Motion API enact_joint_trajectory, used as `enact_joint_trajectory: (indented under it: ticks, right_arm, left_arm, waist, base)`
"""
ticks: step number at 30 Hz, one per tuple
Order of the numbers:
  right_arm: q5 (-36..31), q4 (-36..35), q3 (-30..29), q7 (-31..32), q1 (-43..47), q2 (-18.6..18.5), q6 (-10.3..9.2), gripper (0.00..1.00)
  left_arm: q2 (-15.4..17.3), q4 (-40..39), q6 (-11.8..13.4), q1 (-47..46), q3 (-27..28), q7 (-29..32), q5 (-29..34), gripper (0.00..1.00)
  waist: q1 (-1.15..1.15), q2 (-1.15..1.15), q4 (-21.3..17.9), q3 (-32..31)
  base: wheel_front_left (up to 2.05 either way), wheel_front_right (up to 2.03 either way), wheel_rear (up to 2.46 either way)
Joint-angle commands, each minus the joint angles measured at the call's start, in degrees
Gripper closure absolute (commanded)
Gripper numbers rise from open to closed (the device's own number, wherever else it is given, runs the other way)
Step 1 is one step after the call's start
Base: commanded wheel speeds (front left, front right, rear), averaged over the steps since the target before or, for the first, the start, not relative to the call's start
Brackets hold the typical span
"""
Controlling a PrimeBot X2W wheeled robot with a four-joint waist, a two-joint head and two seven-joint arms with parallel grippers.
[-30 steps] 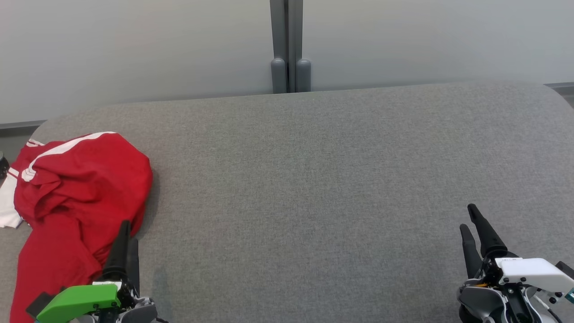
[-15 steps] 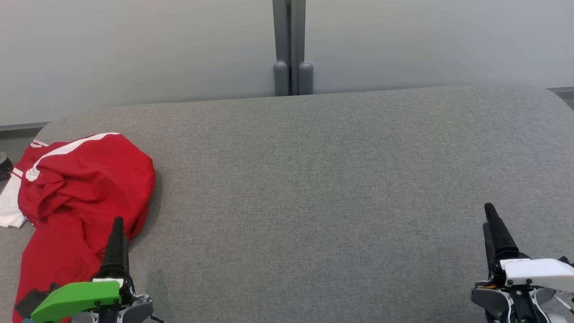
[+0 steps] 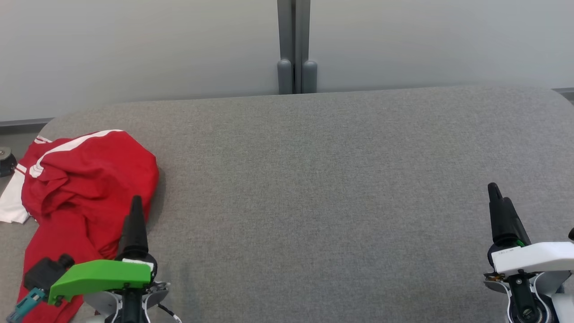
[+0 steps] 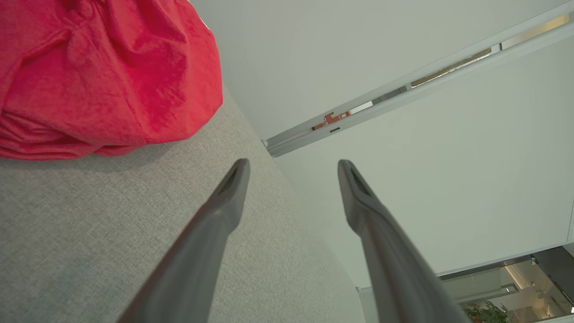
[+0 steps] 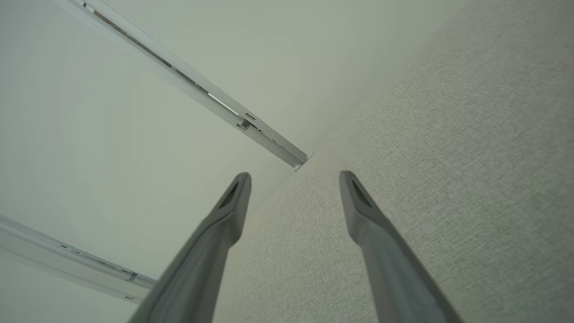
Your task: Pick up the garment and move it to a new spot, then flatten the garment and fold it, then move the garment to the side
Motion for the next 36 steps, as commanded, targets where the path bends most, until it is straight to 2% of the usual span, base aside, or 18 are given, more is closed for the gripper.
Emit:
enact_joint_trajectory:
  ticks: [1,8,16,27,36]
  right_arm:
    - [-3.01,-1.89,0.51,-0.71,-1.45,-0.91,0.01,0.0]
    - [-11.82,-4.93,2.11,-2.1,-1.16,-1.5,0.01,0.0]
    - [-18.91,-6.24,2.74,-3.62,-0.15,-0.7,0.02,0.0]
    - [-24.56,-3.42,4.27,-5.44,1.4,-1.07,0.02,0.0]
    - [-27.62,-2.12,3.84,-6.84,1.78,-1.03,0.02,0.0]
  left_arm:
    - [0.33,-1.6,0.81,-1.12,-1.01,-0.61,2.8,0.0]
    - [0.38,-3.24,3.68,-1.32,-4.96,-2.04,11.08,0.0]
    - [0.43,-2.93,6.59,-1.71,-8.43,-3.53,19.88,0.0]
    - [0.49,2.41,8.93,-3.04,-13.76,-5.35,33.64,0.0]
    - [0.53,4.24,11.61,-3.8,-17.59,-6.72,42.52,0.0]
  waist:
    - [0.0,0.0,0.09,-0.02]
    - [0.0,0.0,0.47,-0.1]
    - [0.0,0.0,0.4,-0.27]
    - [0.0,0.0,0.38,-0.66]
    - [0.0,0.0,0.8,-0.75]
  base:
    - [0.0,0.0,0.0]
    - [0.0,0.0,0.0]
    - [0.0,0.0,0.0]
    - [0.0,0.0,0.0]
    - [0.0,0.0,0.0]
